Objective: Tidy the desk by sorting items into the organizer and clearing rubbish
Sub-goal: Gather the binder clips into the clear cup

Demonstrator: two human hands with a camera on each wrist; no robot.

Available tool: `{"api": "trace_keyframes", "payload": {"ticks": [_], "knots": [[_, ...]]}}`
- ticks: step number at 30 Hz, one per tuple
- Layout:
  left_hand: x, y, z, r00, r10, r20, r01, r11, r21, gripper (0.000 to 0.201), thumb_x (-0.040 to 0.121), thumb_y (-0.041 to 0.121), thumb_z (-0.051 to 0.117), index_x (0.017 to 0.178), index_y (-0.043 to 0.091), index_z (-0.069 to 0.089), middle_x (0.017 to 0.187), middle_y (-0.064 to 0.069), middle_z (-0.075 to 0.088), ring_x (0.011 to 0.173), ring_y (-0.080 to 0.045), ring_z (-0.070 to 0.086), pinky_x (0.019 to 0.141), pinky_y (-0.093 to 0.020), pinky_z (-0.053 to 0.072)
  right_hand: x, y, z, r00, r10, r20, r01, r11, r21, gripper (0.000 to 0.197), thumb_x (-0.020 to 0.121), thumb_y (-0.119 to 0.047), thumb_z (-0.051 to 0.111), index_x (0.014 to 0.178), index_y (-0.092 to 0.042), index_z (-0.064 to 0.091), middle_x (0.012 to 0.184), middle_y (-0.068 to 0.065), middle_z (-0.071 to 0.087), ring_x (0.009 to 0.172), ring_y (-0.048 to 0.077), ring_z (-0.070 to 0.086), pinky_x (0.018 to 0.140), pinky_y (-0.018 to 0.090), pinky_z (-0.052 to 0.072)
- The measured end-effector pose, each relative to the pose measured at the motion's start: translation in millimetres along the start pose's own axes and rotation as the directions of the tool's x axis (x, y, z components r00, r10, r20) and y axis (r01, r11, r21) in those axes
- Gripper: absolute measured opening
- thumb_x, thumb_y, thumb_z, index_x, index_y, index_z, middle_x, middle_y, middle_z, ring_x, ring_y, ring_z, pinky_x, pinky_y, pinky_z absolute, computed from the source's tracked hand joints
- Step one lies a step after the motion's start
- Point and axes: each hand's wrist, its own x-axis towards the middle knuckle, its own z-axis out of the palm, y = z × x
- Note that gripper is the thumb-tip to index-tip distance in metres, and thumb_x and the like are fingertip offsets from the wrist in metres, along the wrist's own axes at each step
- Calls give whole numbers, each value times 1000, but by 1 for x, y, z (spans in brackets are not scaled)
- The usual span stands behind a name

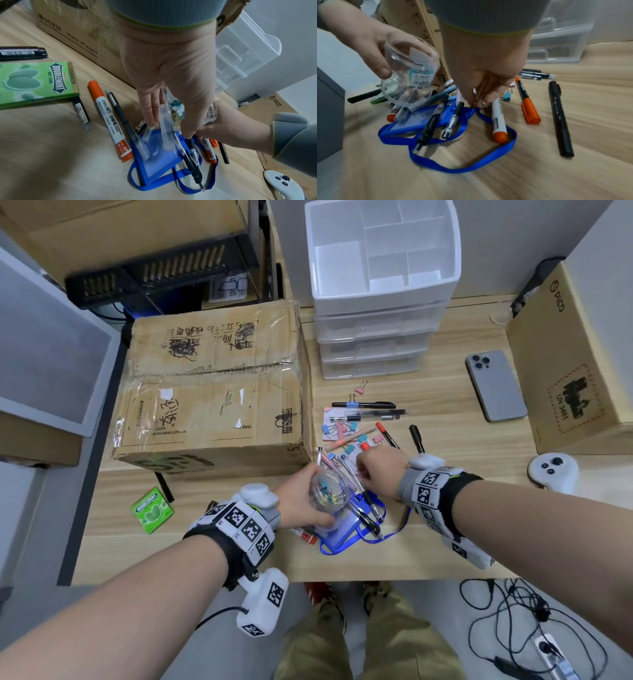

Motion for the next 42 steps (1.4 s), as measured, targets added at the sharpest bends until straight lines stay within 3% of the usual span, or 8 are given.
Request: {"api": "trace_keyframes", "payload": {"ticks": [3, 8, 12, 18, 21, 24, 30, 42], "knots": [[0, 0, -2, 1000, 1, 9, -1, 1000, -8, 70, 60, 27, 91, 115, 24, 47, 104, 12, 66, 91, -3, 64, 74, -16, 50, 3, -5, 3, 999, 4, -35, -5, 999, -32, 8, 87, -22, 58, 91, -16, 62, 92, 3, 65, 81, 23, 62, 61, 28, 43], [2, -3, -1, 1000, -10, 7, 10, 1000, -8, 69, 59, 30, 90, 112, 24, 48, 102, 12, 66, 93, -9, 66, 83, -30, 55, 5, -8, 9, 999, 15, -47, -18, 998, -55, 4, 85, -21, 55, 88, -20, 58, 89, 2, 64, 74, 22, 60, 57, 27, 39], [3, -2, -2, 1000, -1, 24, 2, 1000, -29, 68, 61, 26, 90, 113, 23, 46, 101, 15, 65, 91, -5, 65, 76, -17, 50, -2, -7, -4, 987, 49, -153, -30, 992, 120, 15, 78, -27, 60, 87, -15, 60, 90, 1, 58, 75, 22, 58, 59, 29, 47], [8, 0, -4, 999, 5, 37, -5, 1000, -2, 71, 62, 31, 90, 117, 23, 45, 107, 10, 65, 94, -8, 64, 80, -24, 52, 24, 15, -31, 923, 332, -196, -232, 884, 407, 16, 92, -19, 48, 95, -7, 59, 105, 11, 49, 87, 31, 56, 77, 34, 46], [9, 2, -3, 999, 22, 40, -21, 1000, -18, 74, 63, 30, 90, 120, 24, 45, 110, 11, 64, 97, -6, 64, 79, -18, 50, 34, 20, -33, 915, 379, -139, -307, 876, 372, 27, 100, -20, 38, 102, -3, 58, 110, 16, 50, 88, 34, 56, 76, 35, 43], [11, 6, -4, 998, 33, 51, -30, 998, -52, 73, 63, 28, 90, 119, 29, 44, 110, 15, 63, 96, -2, 63, 75, -11, 46, 41, 19, -30, 924, 369, -106, -321, 894, 312, 23, 96, -30, 42, 90, -9, 51, 92, 10, 54, 75, 27, 54, 65, 32, 43], [15, 9, -1, 999, 47, 8, -47, 995, -84, 71, 60, 34, 89, 117, 29, 47, 106, 15, 65, 95, -2, 64, 85, -28, 54, 45, 17, -19, 926, 369, -78, -349, 917, 193, 32, 87, -47, 55, 77, -17, 52, 70, 2, 61, 59, 18, 57, 50, 27, 45], [20, 15, 2, 999, 42, 33, -40, 998, -44, 70, 60, 34, 90, 115, 26, 48, 105, 14, 64, 94, -4, 64, 85, -28, 54, 40, 29, -30, 930, 367, 13, -359, 903, 236, 25, 66, -44, 60, 79, -23, 56, 74, 0, 65, 65, 19, 61, 63, 34, 58]]}}
